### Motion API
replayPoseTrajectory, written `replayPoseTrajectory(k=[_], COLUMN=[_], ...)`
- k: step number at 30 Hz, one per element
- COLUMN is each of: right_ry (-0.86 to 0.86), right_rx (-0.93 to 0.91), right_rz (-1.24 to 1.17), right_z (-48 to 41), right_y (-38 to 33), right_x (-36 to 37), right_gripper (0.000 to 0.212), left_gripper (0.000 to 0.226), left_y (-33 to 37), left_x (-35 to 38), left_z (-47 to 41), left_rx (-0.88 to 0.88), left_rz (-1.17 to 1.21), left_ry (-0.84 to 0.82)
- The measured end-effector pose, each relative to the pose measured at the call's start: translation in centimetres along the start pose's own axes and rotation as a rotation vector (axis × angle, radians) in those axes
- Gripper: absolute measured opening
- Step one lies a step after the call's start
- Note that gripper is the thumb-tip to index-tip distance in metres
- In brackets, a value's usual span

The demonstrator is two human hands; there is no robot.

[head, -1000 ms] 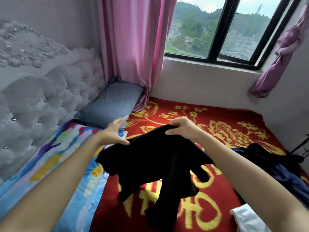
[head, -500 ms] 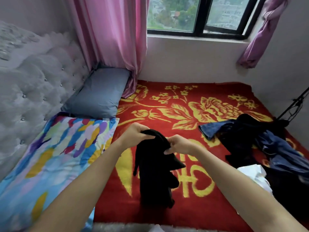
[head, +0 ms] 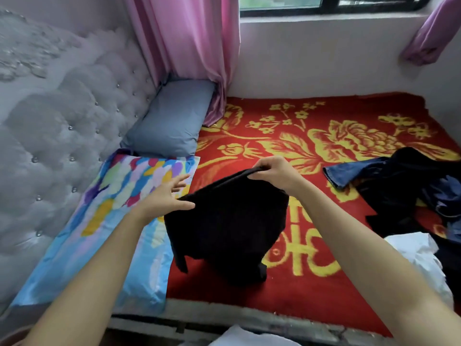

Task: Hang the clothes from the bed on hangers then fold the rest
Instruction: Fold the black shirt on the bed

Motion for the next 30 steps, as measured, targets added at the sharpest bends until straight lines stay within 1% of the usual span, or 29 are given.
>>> replayPoseTrajectory(k=[1,2,3,4,5,6,7,8,9,10,11,12,13,15,17,19,20,21,22,24,25,26,27,30], right_ry=[-0.056,-0.111,-0.162,-0.194,-0.205,-0.202,-0.19,-0.176,-0.163,-0.136,-0.103,-0.079,-0.086,-0.207,-0.391,-0.498,-0.493,-0.441,-0.341,-0.095,-0.015,0.022,0.028,0.027], right_rx=[-0.064,-0.131,-0.188,-0.23,-0.256,-0.275,-0.273,-0.249,-0.217,-0.184,-0.147,-0.104,-0.049,0.106,0.224,0.252,0.235,0.211,0.19,0.186,0.207,0.227,0.242,0.293], right_rz=[0.1,0.198,0.269,0.302,0.313,0.309,0.271,0.191,0.071,-0.057,-0.168,-0.228,-0.234,-0.143,-0.076,-0.091,-0.098,-0.087,-0.073,-0.085,-0.133,-0.198,-0.261,-0.385], right_z=[-0.3,-0.4,-0.5,-0.5,-0.5,-0.5,-0.7,-0.9,-1.1,-1.2,-1.3,-1.3,-1.1,-0.1,1.7,3.1,3.1,2.9,2.4,1.3,0.9,0.5,0.2,-0.3], right_y=[-1.9,-3.6,-5.0,-6.1,-7.0,-7.6,-7.8,-7.6,-7.2,-6.4,-5.1,-3.3,-1.1,4.2,8.4,10.1,10.2,10.2,10.1,9.8,9.9,9.9,9.6,8.7], right_x=[0.9,2.1,3.4,4.4,5.2,5.5,5.4,5.0,4.4,3.5,2.6,1.9,1.6,2.8,5.5,8.4,9.5,10.3,10.7,10.3,10.0,9.6,9.2,7.1], right_gripper=[0.012,0.014,0.02,0.023,0.023,0.021,0.018,0.012,0.008,0.01,0.016,0.024,0.034,0.061,0.081,0.092,0.093,0.09,0.082,0.051,0.034,0.022,0.015,0.003], left_gripper=[0.084,0.095,0.099,0.096,0.082,0.058,0.034,0.018,0.01,0.008,0.009,0.012,0.017,0.024,0.023,0.019,0.014,0.008,0.006,0.013,0.013,0.012,0.011,0.012], left_y=[0.5,1.3,2.3,3.2,3.9,4.3,4.4,4.3,3.8,3.4,2.9,2.6,2.4,2.6,3.3,4.1,4.4,4.8,5.2,6.0,6.4,6.8,7.0,6.8], left_x=[0.7,1.5,2.5,3.5,4.3,4.8,5.1,5.1,5.0,4.7,4.2,3.5,2.8,1.5,0.5,-0.1,-0.3,-0.5,-0.8,-1.5,-2.0,-2.5,-3.0,-5.0], left_z=[0.1,0.1,0.1,0.1,-0.1,-0.3,-0.4,-0.6,-0.7,-0.7,-0.7,-0.7,-0.7,-0.7,-0.9,-1.0,-1.1,-1.0,-0.9,-0.8,-0.7,-0.5,-0.4,-0.2], left_rx=[0.013,0.037,0.053,0.064,0.074,0.085,0.093,0.093,0.085,0.073,0.064,0.058,0.054,0.052,0.055,0.053,0.052,0.053,0.058,0.093,0.121,0.144,0.161,0.194], left_rz=[-0.007,0.015,0.056,0.115,0.17,0.217,0.254,0.292,0.329,0.374,0.437,0.526,0.621,0.744,0.803,0.852,0.87,0.89,0.916,0.982,1.006,1.023,1.033,1.073], left_ry=[-0.026,-0.056,-0.087,-0.113,-0.12,-0.096,-0.056,-0.011,0.034,0.088,0.144,0.196,0.242,0.303,0.332,0.356,0.37,0.381,0.389,0.399,0.4,0.398,0.399,0.435])
Point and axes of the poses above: each hand's wrist, its own z-axis away from the middle knuckle, its own x-axis out of the palm, y = z × x, the point moved 5 cm from there along -z, towards the middle knuckle, and after that the axes turned 6 degrees about y, right-handed, at the moved point
